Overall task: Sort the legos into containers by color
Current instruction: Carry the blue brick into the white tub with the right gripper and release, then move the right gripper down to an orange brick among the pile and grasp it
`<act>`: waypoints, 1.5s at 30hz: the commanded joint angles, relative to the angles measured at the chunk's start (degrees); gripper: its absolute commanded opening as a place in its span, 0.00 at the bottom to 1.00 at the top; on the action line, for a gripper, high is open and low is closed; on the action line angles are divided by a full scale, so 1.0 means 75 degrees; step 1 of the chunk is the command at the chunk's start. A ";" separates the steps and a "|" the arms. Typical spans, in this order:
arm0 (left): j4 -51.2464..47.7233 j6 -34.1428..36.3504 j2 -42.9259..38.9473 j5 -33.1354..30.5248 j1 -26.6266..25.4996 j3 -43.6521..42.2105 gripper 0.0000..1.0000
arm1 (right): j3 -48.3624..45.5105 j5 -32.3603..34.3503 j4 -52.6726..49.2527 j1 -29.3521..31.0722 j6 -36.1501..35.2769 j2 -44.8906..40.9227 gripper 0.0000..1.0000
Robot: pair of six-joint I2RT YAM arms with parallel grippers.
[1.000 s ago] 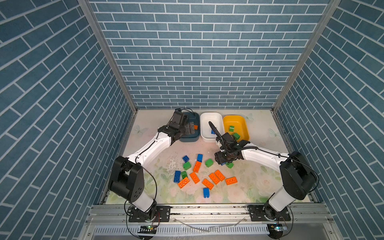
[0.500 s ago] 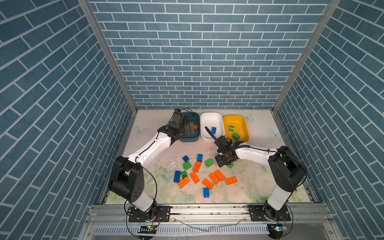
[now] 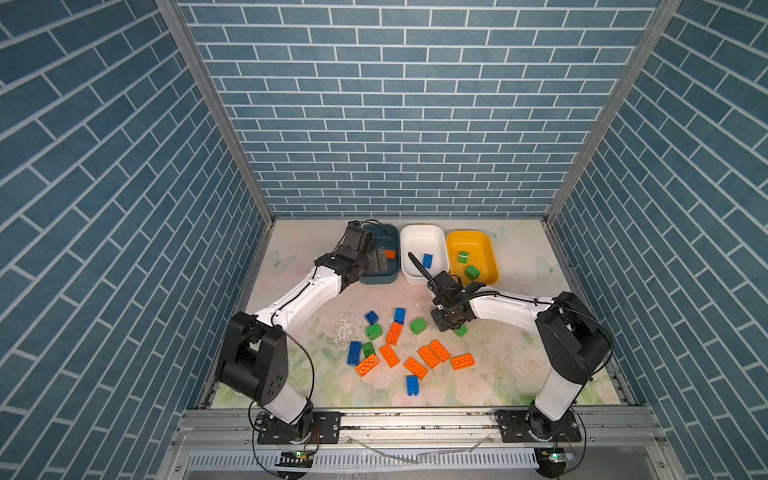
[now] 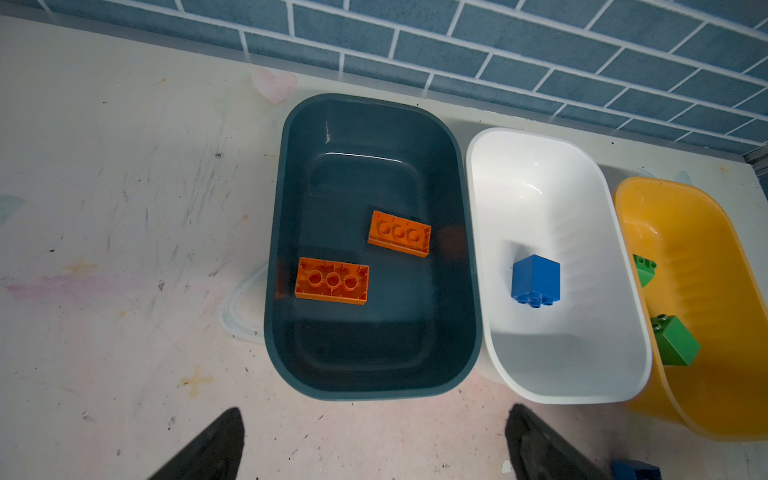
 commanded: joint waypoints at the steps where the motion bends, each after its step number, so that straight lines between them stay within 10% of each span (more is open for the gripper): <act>1: -0.0187 -0.0178 -0.0213 -0.0178 0.0062 -0.0087 0.99 | -0.0243 0.0015 0.0514 0.0044 -0.0286 -0.0775 0.39; 14: -0.0504 -0.0136 -0.0290 0.0359 0.0192 -0.0211 0.99 | -0.0245 -0.0327 0.2961 -0.0538 0.0393 -0.1244 0.38; 29: -0.0473 -0.0467 -0.0630 0.0997 -0.0018 -0.0978 0.99 | 0.3013 -0.0393 0.0840 -0.1240 -0.0098 0.1244 0.42; 36: -0.0603 -0.0558 -0.0696 0.0403 -0.0301 -0.1033 0.99 | 0.4601 -0.0207 0.0007 -0.1230 -0.0065 0.2087 0.68; 45: -0.1012 -0.0524 -0.0395 -0.0098 -0.0786 -0.0720 0.99 | 0.2484 -0.0606 0.0435 -0.1158 0.0299 0.0173 0.85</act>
